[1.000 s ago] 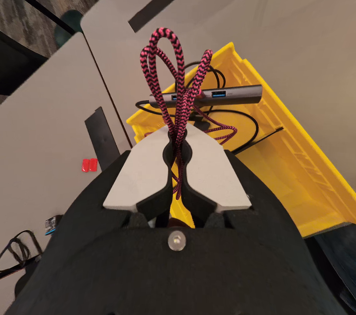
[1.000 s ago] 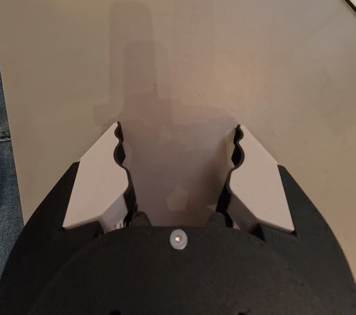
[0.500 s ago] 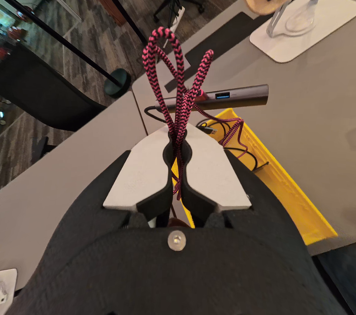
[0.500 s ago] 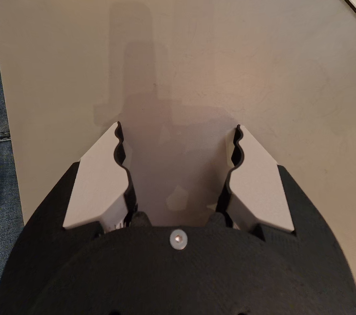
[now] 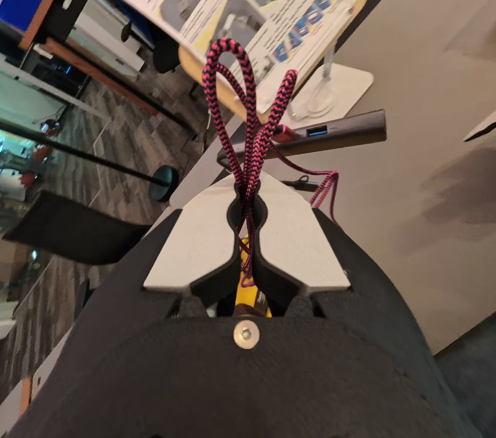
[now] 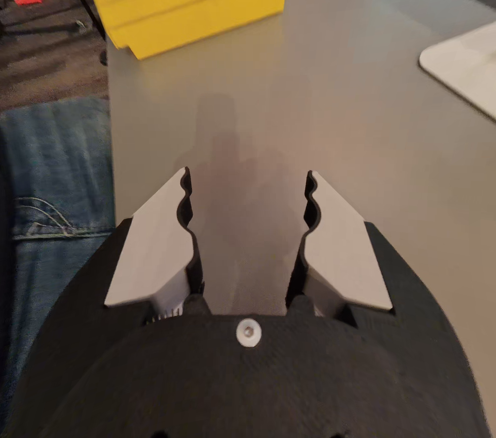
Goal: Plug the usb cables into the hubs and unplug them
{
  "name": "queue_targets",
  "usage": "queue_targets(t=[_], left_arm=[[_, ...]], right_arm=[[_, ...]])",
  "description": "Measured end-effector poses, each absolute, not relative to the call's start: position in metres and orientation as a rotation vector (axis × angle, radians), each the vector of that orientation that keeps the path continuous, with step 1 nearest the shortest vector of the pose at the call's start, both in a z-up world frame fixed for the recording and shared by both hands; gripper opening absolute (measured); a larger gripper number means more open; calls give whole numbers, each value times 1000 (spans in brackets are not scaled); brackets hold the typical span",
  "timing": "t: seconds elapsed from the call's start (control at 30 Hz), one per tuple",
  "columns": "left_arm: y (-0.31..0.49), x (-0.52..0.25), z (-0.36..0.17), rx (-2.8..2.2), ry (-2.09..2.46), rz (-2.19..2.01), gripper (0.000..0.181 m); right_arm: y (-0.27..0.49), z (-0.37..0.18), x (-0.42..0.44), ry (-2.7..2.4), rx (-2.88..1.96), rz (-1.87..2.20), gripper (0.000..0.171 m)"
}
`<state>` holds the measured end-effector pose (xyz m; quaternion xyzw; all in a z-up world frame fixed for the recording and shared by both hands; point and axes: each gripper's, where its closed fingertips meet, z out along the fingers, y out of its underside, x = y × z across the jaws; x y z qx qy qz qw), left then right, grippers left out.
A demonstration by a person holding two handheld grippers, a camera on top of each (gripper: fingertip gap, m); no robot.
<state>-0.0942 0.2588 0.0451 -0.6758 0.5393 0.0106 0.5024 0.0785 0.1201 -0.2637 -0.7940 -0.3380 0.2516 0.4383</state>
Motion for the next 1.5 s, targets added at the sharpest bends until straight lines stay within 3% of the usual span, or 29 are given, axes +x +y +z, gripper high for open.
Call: queue_targets(t=[0.3,0.43,0.83,1.23,1.33,1.5], left_arm=[[226,25,-23,-1604,1489,-121,3],[217,56,-68,-1636,1537,-169,3],[195,78,-152,-1720,1571,-197,3],[173,79,-189,-1782,1626,-316,3],[168,82,-187,-1719,1654,-407,14],[163,71,-185,-1667,1735,-478,51]], right_arm=[[118,-133,74,-668,-1701,582,85],[132,-108,96,-599,-1669,461,72],[166,-167,104,-664,-1867,265,22],[180,-221,114,-826,-1948,215,14],[183,-223,120,-848,-1926,180,14],[188,-225,126,-892,-1861,170,14]])
